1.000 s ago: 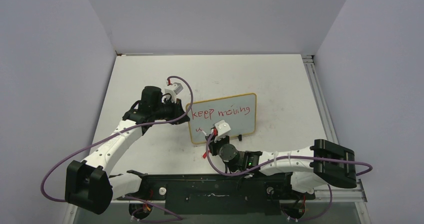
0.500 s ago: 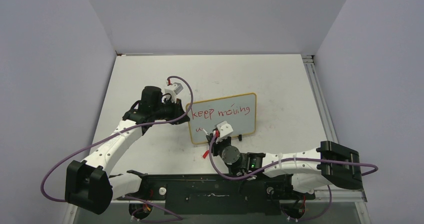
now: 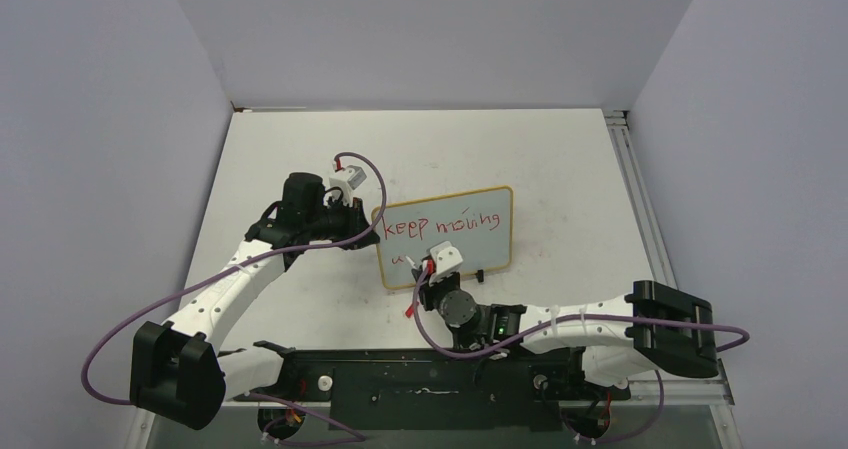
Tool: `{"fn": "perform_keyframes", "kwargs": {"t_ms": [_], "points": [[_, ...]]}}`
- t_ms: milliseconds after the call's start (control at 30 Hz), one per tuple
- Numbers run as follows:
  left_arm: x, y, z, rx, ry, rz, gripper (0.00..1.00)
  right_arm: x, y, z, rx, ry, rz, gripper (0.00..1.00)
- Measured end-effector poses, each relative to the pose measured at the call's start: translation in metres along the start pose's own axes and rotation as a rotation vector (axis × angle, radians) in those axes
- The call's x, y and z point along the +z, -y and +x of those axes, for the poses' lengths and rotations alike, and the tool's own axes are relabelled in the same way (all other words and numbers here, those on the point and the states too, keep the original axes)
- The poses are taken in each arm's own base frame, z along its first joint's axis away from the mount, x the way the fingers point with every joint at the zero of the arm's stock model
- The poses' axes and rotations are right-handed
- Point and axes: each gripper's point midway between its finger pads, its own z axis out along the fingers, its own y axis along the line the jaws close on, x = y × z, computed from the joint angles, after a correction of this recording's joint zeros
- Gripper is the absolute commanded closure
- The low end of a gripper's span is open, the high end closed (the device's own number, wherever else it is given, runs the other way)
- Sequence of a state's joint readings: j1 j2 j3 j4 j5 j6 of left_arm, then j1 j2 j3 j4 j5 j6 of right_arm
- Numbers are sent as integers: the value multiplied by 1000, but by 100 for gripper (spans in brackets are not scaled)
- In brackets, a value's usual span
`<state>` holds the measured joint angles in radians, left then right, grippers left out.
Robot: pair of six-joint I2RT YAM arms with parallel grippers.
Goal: Write a sentence on the whiteboard
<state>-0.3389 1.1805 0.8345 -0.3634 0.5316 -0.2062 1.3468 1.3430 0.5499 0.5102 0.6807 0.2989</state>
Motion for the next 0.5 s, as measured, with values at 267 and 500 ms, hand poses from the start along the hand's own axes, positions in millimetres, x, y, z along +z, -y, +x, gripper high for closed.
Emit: {"fn": "perform_keyframes", "kwargs": {"t_ms": [267,500], "points": [[0,0,0,0,0,0,100,7,2,2,0,-2,10,95],[0,0,0,0,0,0,100,8,0,6,-5,-13,4,95]]}}
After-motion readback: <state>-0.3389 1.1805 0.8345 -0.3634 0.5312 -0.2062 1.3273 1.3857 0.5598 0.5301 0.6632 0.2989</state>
